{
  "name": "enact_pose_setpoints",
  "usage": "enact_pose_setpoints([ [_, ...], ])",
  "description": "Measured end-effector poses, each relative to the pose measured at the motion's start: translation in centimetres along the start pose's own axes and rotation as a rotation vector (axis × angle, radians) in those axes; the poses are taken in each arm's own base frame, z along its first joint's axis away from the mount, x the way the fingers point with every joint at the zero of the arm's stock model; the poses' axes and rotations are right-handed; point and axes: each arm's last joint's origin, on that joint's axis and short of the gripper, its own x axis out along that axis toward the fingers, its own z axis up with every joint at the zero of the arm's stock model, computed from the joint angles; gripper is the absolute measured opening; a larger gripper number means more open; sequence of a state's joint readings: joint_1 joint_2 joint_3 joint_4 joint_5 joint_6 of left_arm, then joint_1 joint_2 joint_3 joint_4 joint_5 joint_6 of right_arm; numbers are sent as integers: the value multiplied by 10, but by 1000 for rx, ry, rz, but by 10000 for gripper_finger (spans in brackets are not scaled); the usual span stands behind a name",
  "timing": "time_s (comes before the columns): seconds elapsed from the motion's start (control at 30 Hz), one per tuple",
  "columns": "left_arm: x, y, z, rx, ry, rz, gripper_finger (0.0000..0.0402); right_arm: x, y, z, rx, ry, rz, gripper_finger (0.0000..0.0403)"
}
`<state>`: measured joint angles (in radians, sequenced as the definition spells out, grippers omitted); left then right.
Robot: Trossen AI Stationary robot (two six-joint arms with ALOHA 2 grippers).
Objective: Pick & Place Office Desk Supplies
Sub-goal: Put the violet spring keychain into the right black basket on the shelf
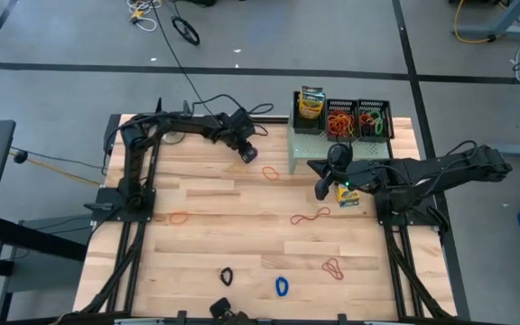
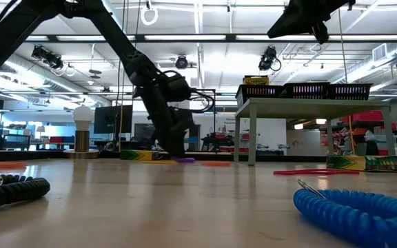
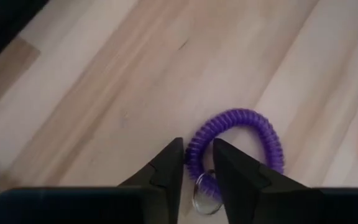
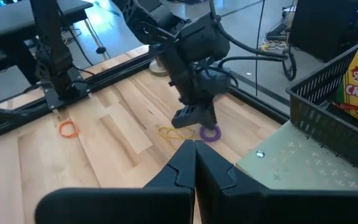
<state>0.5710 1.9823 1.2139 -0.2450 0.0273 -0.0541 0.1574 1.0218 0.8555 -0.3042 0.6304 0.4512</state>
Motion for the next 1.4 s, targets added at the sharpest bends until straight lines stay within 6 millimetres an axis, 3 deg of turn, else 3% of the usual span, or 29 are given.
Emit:
enact_pose_setpoints([
  [0.33,-12,-16,-11,113,119,59,14,0,0,0,-47,3,4,2],
  [0.57,-50,-21,-5,-54,-22,28,10,1,1,-1,12,35,58,2],
  [0.8,-58,-60,-50,-176,-265,-170,10,10,4,-11,138,126,96,2],
  [1.0,-65,-99,-81,-266,-343,-315,10,36,13,-49,287,260,129,13],
  [1.2,-68,-136,-94,-327,-404,-436,10,63,21,-92,456,302,108,79],
  [1.4,-57,-155,-104,-357,-387,-524,11,93,34,-118,544,258,153,130],
])
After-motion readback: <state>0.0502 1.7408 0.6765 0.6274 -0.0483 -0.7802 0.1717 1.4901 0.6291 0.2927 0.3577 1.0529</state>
